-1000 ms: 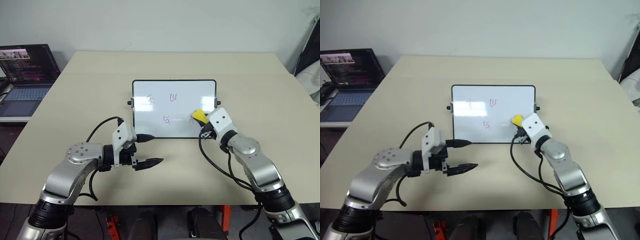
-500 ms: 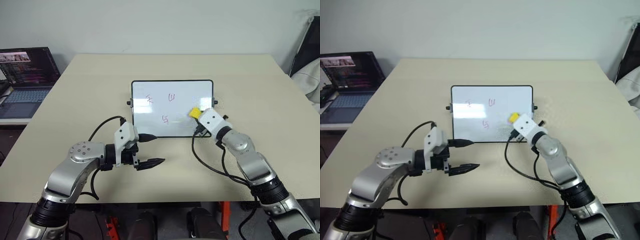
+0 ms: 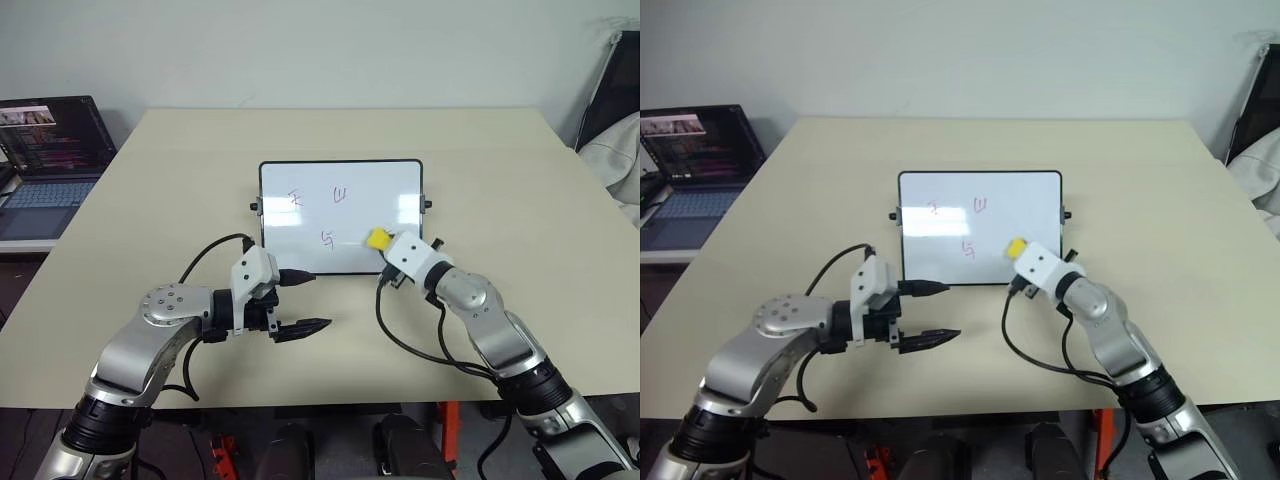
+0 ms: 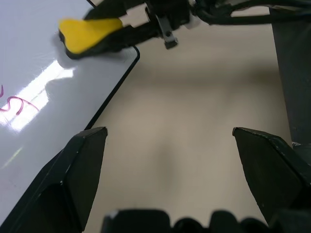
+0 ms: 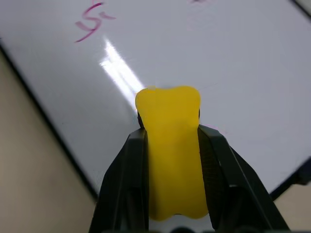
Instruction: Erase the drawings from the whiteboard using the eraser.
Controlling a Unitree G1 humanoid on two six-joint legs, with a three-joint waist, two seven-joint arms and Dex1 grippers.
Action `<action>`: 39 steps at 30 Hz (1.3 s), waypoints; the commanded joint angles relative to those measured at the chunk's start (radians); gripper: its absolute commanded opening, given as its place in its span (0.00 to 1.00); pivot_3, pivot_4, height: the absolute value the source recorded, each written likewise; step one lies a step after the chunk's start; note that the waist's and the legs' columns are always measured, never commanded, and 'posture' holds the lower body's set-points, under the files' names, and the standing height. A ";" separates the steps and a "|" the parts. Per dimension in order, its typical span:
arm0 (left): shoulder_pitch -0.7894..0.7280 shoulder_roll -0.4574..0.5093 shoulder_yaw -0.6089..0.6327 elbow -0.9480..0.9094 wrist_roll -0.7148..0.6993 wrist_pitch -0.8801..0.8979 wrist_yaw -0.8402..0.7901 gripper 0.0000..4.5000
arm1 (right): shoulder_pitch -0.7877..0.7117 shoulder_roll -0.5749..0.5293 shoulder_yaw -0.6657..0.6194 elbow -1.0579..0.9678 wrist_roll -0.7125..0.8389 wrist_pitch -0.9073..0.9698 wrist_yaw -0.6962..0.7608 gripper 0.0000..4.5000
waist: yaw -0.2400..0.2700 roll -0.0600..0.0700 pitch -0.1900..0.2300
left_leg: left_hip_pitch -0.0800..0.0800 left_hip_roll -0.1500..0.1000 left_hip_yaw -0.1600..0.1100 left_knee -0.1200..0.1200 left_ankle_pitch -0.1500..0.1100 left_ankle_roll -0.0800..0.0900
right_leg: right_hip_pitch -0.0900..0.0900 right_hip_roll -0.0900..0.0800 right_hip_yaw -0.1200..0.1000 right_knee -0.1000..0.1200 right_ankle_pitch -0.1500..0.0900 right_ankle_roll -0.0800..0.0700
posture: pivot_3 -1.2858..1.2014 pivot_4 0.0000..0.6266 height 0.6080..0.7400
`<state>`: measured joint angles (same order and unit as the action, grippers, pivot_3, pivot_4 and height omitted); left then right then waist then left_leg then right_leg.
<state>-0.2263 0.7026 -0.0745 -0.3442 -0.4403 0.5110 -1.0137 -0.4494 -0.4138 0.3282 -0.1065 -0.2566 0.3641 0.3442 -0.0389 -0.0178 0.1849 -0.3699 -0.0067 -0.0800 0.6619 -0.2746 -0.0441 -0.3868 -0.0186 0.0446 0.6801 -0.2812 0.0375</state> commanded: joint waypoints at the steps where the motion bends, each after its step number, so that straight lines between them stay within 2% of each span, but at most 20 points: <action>1: -0.010 0.005 0.008 -0.024 -0.004 -0.013 0.001 1.00 | -0.013 0.001 -0.041 0.020 -0.026 -0.009 -0.027 0.24 | 0.002 0.000 0.000 | 0.000 0.000 0.000 0.000 0.000 0.000 | 0.000 0.000 0.000 0.000 0.000 0.000 | 0.52 0.24 1.00; 9: -0.005 0.004 0.006 -0.030 -0.009 -0.014 -0.003 1.00 | 0.044 -0.073 0.067 -0.041 -0.035 0.026 0.195 0.24 | 0.003 0.000 0.000 | -0.001 0.000 0.000 -0.002 -0.001 0.000 | 0.000 0.000 0.000 -0.001 0.000 0.000 | 0.52 0.24 1.00; 15: -0.003 0.002 0.002 -0.034 -0.011 -0.012 -0.005 1.00 | 0.034 -0.040 -0.053 -0.004 -0.051 0.047 0.061 0.23 | 0.004 0.000 0.000 | -0.001 0.001 0.000 -0.001 0.000 0.000 | 0.000 0.000 0.000 -0.001 0.000 0.000 | 0.52 0.24 1.00; 20: -0.002 0.004 0.000 -0.036 -0.017 -0.008 -0.010 1.00 | 0.095 -0.082 -0.110 -0.024 -0.035 0.065 0.063 0.23 | 0.013 -0.001 0.000 | -0.001 -0.001 -0.001 0.000 0.000 0.000 | 0.001 0.000 -0.001 -0.001 0.000 0.000 | 0.52 0.24 1.00; 24: -0.007 -0.001 -0.005 -0.030 -0.016 -0.011 -0.010 1.00 | 0.118 -0.079 -0.110 -0.048 -0.033 0.084 0.077 0.23 | 0.010 -0.001 -0.001 | -0.001 -0.001 0.000 -0.001 0.000 0.000 | 0.001 -0.001 0.000 -0.002 0.000 0.000 | 0.52 0.24 1.00; 33: 0.021 -0.002 0.023 -0.006 -0.019 -0.027 0.000 1.00 | 0.136 -0.024 0.002 -0.154 -0.018 0.090 0.171 0.23 | -0.001 -0.001 -0.001 | 0.000 0.001 0.000 -0.001 0.000 0.000 | 0.000 -0.001 0.001 -0.002 -0.002 0.004 | 0.52 0.24 1.00; 35: 0.040 0.000 0.038 -0.011 -0.022 -0.027 0.013 1.00 | 0.140 -0.018 -0.025 -0.175 -0.007 0.095 0.165 0.23 | -0.002 -0.001 0.000 | -0.001 0.001 0.000 -0.002 0.000 0.000 | -0.001 -0.001 0.001 -0.002 -0.002 0.004 | 0.52 0.24 1.00; 39: 0.107 -0.009 0.122 -0.012 -0.064 0.000 0.063 1.00 | 0.187 0.006 -0.172 -0.300 0.161 0.175 0.221 0.23 | 0.003 -0.001 0.000 | -0.004 0.001 -0.001 -0.002 0.000 0.000 | -0.003 -0.002 0.000 -0.002 0.000 0.000 | 0.52 0.24 1.00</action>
<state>-0.1279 0.6985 -0.0105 -0.3437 -0.4738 0.5049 -0.9712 -0.2686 -0.4105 0.2252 -0.3170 -0.1694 0.5132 0.5360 -0.0362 -0.0189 0.1852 -0.3757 -0.0059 -0.0820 0.6601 -0.2751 -0.0445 -0.3906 -0.0209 0.0439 0.6772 -0.2814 0.0374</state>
